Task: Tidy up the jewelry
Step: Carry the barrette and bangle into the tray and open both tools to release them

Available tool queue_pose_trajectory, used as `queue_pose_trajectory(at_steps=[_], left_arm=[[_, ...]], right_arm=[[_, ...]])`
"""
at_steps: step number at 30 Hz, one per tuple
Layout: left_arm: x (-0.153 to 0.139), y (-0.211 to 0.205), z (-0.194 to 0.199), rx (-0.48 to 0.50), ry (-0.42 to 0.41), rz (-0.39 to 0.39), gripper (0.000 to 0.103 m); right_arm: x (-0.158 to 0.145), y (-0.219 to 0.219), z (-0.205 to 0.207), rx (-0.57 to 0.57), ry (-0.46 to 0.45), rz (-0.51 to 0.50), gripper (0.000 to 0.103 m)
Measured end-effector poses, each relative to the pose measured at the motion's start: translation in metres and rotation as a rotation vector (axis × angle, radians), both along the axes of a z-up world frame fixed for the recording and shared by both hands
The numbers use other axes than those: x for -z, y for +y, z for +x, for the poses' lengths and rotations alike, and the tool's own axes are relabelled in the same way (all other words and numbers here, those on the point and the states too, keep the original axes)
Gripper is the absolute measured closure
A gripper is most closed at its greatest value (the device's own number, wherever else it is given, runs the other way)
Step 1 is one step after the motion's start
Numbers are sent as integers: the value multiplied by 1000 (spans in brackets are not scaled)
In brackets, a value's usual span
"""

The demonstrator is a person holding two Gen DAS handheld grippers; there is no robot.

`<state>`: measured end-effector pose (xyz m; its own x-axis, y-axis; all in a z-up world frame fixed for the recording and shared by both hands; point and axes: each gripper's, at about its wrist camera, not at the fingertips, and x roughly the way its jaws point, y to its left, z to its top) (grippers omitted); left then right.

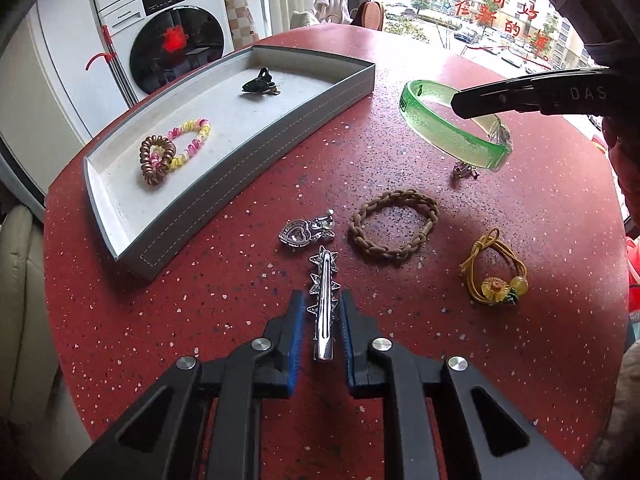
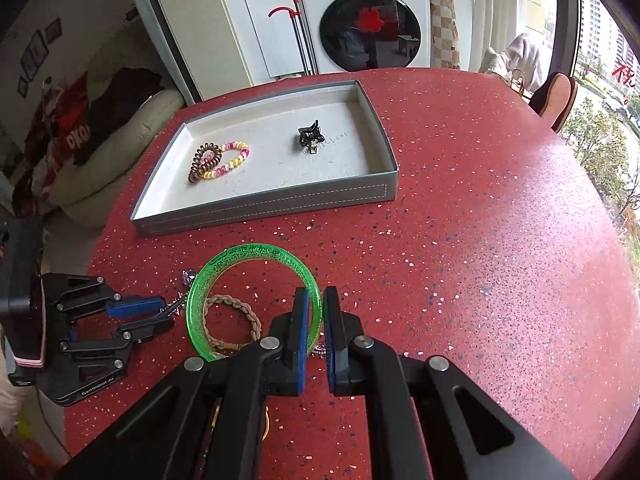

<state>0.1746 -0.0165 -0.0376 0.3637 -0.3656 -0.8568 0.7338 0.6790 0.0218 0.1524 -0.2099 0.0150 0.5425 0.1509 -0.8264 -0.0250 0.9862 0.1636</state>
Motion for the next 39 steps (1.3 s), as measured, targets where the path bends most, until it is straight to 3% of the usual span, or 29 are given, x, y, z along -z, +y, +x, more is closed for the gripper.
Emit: queue_pose_trajectory(at_steps=[2,13,23,27,32,39], left_arm=[[-3,5,-4,-34,0,-26,72],[-33,24,-13,-214,-30,-178,72],[-69,32,38,-398,-77,-287,72],[-71,33,67,-454,-66,-294,72],[-66,27,98,-454,-39,-282,72],[-43,20,129,-432,73,-239,72]], right_arm=[[-1,0,0,-1,-2,0,95],[-10,-3,7,4,-11,40,95],[-29,-4,43,1,-33,42,95],[-31,-3,69,3,-26,41,95],[-25,-1,104,-1,-3,16,95],[1,-2,144,1,74,9,95]])
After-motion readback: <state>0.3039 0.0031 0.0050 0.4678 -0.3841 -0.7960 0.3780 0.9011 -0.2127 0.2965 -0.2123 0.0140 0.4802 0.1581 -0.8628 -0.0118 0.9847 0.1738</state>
